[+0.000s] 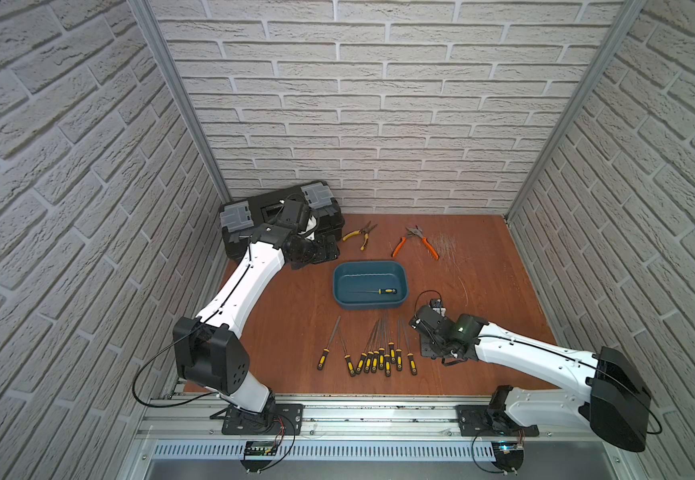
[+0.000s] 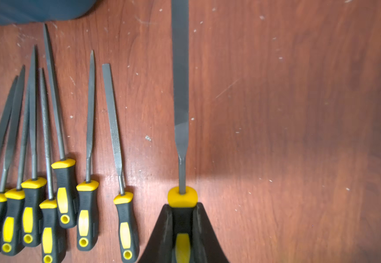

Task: Put the file tool into the storage box
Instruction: Pick up the file tool from the center of the board, then place the file tool in the storage box.

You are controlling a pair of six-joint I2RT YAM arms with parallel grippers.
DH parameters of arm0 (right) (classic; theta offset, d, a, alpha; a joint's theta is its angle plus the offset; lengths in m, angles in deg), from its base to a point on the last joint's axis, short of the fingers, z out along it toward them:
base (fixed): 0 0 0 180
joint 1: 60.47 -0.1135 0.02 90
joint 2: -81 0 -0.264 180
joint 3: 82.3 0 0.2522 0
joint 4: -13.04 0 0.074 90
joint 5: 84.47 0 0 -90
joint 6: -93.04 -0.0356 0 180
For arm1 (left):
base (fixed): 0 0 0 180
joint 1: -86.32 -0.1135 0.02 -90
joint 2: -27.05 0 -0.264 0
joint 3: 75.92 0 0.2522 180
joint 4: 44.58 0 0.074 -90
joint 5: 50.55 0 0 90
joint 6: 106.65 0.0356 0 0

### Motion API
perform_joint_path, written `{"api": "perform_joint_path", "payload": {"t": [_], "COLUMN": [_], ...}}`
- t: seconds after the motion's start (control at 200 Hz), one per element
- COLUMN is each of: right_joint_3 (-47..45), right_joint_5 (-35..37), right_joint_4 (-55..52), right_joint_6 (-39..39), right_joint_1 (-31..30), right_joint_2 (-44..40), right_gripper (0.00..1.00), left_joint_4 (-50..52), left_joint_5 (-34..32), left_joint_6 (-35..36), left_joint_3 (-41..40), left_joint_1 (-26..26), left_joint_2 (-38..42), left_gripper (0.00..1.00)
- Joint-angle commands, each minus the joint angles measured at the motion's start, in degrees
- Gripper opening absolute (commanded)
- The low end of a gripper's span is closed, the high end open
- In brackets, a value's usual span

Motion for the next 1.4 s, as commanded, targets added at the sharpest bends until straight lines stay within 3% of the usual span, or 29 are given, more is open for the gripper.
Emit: {"api": "perform_joint_path", "payload": {"t": [0.0,0.44,0.72,1.25,1.395], "right_joint_3": [2.3,15.5,20.3,36.9,45.0], "right_joint_5": [4.3,11.0,3.2,-10.0,-12.3], "right_joint_4": [-4.7,-17.0,-12.6,-5.6,-6.6], "right_joint_6": [-0.9,10.9,26.8,55.2,62.8], "right_joint_1": [-0.4,2.5,8.2,12.8,12.8], "right_joint_2": [-3.4,-8.0,-5.2,16.4,26.0], "right_gripper": [0.02,0.04,0.04,0.02,0.02], "left_joint_4": [-1.1,-1.9,-2.5,4.5,6.5], "left_joint_5": [1.0,2.8,0.8,-9.4,-12.6], "left_joint_6": [0.9,0.5,-2.7,-6.7,-9.2], "left_joint_3": [1.1,2.0,1.6,-0.3,-3.9], "left_joint_1": [0.2,0.2,0.4,1.1,1.1], "left_joint_2": [0.3,-1.7,-1.3,6.5,10.1], "left_gripper": [0.98,0.98,0.98,0.98,0.98]}}
